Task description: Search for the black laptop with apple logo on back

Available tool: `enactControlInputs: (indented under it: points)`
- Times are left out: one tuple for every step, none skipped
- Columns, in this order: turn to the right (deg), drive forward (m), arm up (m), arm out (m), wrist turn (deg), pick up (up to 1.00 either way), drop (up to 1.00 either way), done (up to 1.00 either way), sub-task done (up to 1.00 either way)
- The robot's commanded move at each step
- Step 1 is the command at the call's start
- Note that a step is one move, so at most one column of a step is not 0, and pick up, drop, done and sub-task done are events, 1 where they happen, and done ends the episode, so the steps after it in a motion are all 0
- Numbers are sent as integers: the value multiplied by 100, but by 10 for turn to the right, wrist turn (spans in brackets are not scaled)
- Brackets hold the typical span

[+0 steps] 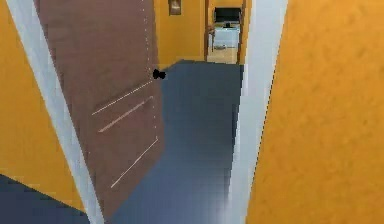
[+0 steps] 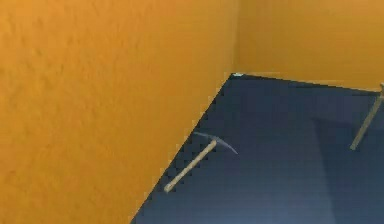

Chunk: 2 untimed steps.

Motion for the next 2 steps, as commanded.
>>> enactControlInputs:
  points:
    - [-450, 0, 0, 0, 0, 0, 0, 0, 0]
    - [0, 45, 0, 0, 0, 0, 0, 0, 0]
